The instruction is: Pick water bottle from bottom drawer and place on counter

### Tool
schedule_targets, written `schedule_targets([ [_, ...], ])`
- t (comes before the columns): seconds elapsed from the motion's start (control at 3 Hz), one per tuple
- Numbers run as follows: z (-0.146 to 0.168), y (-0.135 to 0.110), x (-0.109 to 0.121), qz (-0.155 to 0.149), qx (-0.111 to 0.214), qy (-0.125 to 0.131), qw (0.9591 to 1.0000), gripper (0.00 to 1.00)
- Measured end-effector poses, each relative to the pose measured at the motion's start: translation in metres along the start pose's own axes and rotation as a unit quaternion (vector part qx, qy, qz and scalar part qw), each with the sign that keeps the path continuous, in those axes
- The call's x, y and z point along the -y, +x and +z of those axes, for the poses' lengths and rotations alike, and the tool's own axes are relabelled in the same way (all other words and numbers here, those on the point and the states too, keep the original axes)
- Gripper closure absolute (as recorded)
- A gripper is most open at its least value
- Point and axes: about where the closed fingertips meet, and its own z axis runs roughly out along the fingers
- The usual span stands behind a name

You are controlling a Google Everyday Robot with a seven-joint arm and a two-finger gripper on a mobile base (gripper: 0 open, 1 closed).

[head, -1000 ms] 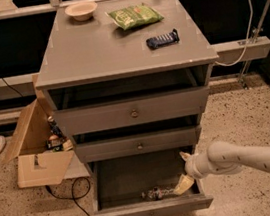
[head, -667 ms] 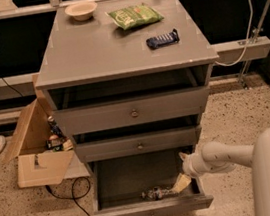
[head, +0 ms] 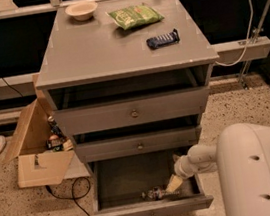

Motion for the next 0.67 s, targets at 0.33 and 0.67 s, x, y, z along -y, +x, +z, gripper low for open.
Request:
schedule_targets([
  [0.33,0.025,0.004,0.000,-0.017,-0.015,0.000,0.9998,0.00],
  [0.67,0.046,0.009,-0.005,-0.036,-0.033,-0.005,0.9988,0.00],
])
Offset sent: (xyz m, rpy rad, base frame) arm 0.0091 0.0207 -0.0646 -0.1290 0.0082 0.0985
